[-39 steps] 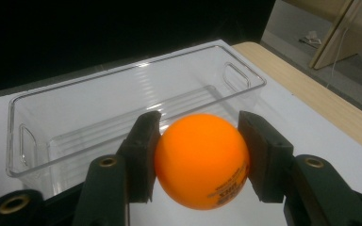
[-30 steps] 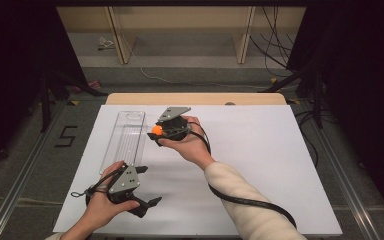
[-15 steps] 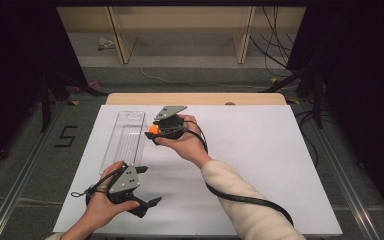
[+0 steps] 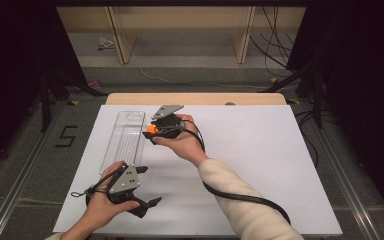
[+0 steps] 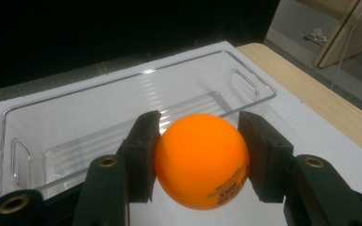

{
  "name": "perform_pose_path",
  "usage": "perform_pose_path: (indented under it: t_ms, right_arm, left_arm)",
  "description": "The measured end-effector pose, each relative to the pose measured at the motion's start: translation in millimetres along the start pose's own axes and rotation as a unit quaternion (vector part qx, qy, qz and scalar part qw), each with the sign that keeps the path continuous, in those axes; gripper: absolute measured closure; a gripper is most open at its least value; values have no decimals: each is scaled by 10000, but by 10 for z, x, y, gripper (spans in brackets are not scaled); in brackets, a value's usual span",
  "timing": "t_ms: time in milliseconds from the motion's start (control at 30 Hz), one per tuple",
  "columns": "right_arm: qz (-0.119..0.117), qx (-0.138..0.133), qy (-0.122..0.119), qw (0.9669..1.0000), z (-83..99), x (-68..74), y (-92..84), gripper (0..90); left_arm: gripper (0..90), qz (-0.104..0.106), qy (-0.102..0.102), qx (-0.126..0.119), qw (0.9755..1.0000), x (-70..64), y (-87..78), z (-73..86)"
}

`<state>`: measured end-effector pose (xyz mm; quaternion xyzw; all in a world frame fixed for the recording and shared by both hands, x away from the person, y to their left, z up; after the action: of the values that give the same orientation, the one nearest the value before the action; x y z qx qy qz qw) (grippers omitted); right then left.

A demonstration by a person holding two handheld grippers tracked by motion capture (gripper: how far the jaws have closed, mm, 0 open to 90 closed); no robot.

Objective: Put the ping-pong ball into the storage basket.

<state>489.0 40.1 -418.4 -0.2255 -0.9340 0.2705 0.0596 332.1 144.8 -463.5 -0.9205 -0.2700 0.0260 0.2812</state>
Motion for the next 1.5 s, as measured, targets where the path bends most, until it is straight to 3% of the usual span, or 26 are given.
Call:
perform_pose_path:
  t_ms: [1500]
  right_arm:
    - [-89, 76, -55, 9999, -118, 56, 183, 514]
  left_arm:
    - [0, 13, 18, -1, 10000, -10, 5, -3]
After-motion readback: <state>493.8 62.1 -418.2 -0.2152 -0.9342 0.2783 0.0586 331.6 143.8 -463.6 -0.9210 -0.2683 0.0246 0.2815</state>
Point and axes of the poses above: each handheld gripper's, and its own axes: y roughly forward along the jaws, z roughly out of its underside, x roughly to its left, the point moved 4 cm from there along y, roughly forward along the jaws, and after that the axes turned 2 degrees about -z, right-handed, at the moved point
